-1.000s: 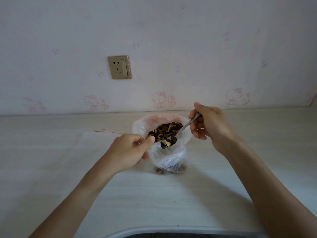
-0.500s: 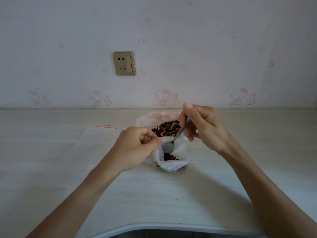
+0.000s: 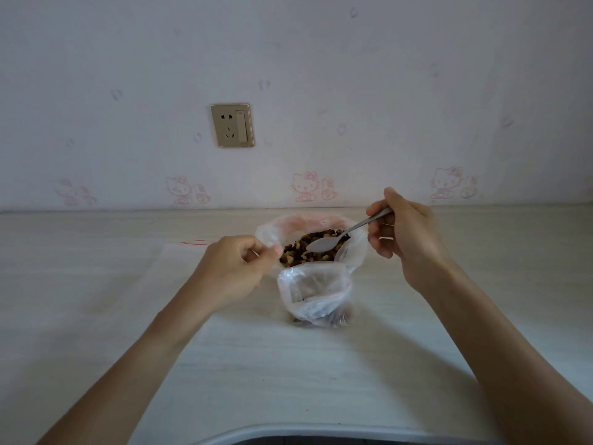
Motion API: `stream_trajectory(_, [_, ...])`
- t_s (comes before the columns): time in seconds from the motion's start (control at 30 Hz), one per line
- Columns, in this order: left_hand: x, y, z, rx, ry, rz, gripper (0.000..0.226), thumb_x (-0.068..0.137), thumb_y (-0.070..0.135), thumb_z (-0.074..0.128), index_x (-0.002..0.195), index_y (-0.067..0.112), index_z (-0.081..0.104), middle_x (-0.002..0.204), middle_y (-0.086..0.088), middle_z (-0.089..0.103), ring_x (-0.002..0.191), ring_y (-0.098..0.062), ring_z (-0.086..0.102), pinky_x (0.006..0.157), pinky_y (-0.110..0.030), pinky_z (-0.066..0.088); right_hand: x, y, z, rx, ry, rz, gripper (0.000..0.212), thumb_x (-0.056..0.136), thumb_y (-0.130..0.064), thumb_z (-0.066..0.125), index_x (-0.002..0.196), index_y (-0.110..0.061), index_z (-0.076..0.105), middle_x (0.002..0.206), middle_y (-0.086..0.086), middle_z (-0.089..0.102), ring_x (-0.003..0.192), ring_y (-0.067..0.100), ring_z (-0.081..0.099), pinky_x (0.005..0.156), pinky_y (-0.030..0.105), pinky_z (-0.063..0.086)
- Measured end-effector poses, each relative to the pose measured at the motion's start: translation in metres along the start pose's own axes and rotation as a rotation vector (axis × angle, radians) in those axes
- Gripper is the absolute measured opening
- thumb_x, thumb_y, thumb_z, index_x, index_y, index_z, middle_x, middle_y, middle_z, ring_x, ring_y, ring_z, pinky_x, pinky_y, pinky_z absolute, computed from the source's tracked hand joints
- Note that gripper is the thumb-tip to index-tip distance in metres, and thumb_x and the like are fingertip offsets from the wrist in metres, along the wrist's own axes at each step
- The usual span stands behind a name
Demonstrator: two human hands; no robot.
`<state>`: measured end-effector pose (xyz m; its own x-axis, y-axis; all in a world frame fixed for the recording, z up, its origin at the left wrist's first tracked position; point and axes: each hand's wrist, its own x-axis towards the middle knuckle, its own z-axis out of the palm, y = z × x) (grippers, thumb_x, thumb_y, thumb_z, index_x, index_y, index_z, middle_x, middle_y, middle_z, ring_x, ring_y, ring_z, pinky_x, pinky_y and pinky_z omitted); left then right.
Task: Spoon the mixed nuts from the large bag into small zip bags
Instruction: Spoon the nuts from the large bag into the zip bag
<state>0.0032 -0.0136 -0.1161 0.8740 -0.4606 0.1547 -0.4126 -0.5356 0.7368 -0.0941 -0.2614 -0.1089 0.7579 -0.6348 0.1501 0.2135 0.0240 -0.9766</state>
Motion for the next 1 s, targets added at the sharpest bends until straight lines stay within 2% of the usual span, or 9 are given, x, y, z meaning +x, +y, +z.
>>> stream_trajectory(0.07, [0.014, -0.003, 0.002, -0.009, 0.145, 0.000, 0.029, 0.091, 0.053, 0.070, 0.080, 0.026, 0.069, 0.068, 0.008, 0.069, 0.064, -0.004, 0.062, 0.061, -0.023, 0.043, 0.002, 0.003, 0.000, -0.024, 0.014, 0.016, 0.047, 0.109, -0.034, 0.045, 0.078, -0.007, 0.068, 0.056, 0.008, 0.061, 0.044, 0.021, 0.052, 0.037, 0.027, 0.032])
stream_trajectory(0.17, [0.033, -0.010, 0.012, 0.103, 0.269, 0.010, 0.037, 0.088, 0.060, 0.068, 0.092, 0.024, 0.059, 0.092, 0.012, 0.063, 0.084, -0.008, 0.061, 0.073, -0.031, 0.047, 0.002, 0.007, 0.003, -0.121, 0.027, -0.022, 0.048, 0.109, -0.034, 0.044, 0.079, -0.005, 0.068, 0.057, 0.008, 0.063, 0.044, 0.020, 0.053, 0.036, 0.028, 0.032])
stream_trajectory(0.27, [0.049, -0.014, 0.025, 0.215, 0.159, -0.063, 0.059, 0.086, 0.076, 0.059, 0.100, 0.019, 0.051, 0.098, 0.011, 0.055, 0.085, -0.010, 0.055, 0.069, -0.033, 0.042, 0.001, 0.012, 0.006, -0.284, 0.054, -0.144, 0.051, 0.110, -0.035, 0.044, 0.075, -0.005, 0.066, 0.055, 0.007, 0.064, 0.043, 0.020, 0.053, 0.037, 0.021, 0.033])
stream_trajectory(0.33, [0.054, -0.015, 0.034, 0.108, 0.054, -0.115, 0.063, 0.086, 0.076, 0.058, 0.090, 0.014, 0.052, 0.086, 0.005, 0.062, 0.079, -0.016, 0.060, 0.064, -0.035, 0.043, 0.001, 0.014, 0.008, -0.356, 0.060, -0.212, 0.053, 0.110, -0.036, 0.043, 0.074, -0.004, 0.065, 0.054, 0.007, 0.064, 0.041, 0.019, 0.054, 0.038, 0.017, 0.035])
stream_trajectory(0.47, [0.051, -0.017, 0.046, 0.013, 0.045, -0.048, 0.035, 0.091, 0.048, 0.062, 0.084, 0.016, 0.071, 0.079, 0.000, 0.075, 0.080, -0.018, 0.070, 0.076, -0.040, 0.056, 0.000, 0.019, 0.011, -0.394, 0.013, -0.233, 0.051, 0.110, -0.036, 0.043, 0.077, -0.005, 0.066, 0.059, 0.011, 0.068, 0.043, 0.021, 0.058, 0.038, 0.017, 0.037])
stream_trajectory(0.53, [0.049, -0.014, 0.047, -0.023, 0.071, -0.041, 0.026, 0.094, 0.040, 0.064, 0.077, 0.021, 0.069, 0.074, 0.004, 0.073, 0.078, -0.016, 0.069, 0.066, -0.033, 0.052, 0.000, 0.022, 0.013, -0.397, -0.030, -0.214, 0.047, 0.110, -0.036, 0.045, 0.080, -0.006, 0.066, 0.061, 0.010, 0.070, 0.046, 0.023, 0.061, 0.037, 0.023, 0.040])
stream_trajectory(0.6, [0.049, -0.013, 0.048, -0.119, 0.080, -0.048, 0.021, 0.096, 0.036, 0.065, 0.079, 0.025, 0.072, 0.074, 0.005, 0.074, 0.077, -0.013, 0.070, 0.064, -0.029, 0.049, 0.001, 0.026, 0.016, -0.399, -0.091, -0.173, 0.043, 0.109, -0.035, 0.047, 0.084, -0.006, 0.066, 0.065, 0.010, 0.073, 0.049, 0.024, 0.064, 0.036, 0.029, 0.043])
stream_trajectory(0.77, [0.046, -0.012, 0.049, -0.461, 0.063, -0.127, 0.017, 0.095, 0.031, 0.070, 0.094, 0.016, 0.076, 0.080, -0.001, 0.079, 0.080, -0.017, 0.076, 0.076, -0.031, 0.058, 0.003, 0.032, 0.016, -0.298, -0.149, -0.028, 0.040, 0.111, -0.032, 0.045, 0.092, -0.003, 0.065, 0.072, 0.015, 0.075, 0.052, 0.023, 0.066, 0.037, 0.030, 0.044])
stream_trajectory(1.0, [0.047, -0.010, 0.051, -0.545, 0.051, -0.126, 0.013, 0.094, 0.030, 0.072, 0.098, 0.019, 0.078, 0.084, 0.001, 0.080, 0.081, -0.014, 0.078, 0.082, -0.033, 0.061, 0.004, 0.034, 0.015, -0.187, -0.146, 0.144, 0.039, 0.112, -0.025, 0.042, 0.102, 0.004, 0.066, 0.083, 0.022, 0.076, 0.051, 0.021, 0.064, 0.040, 0.029, 0.046])
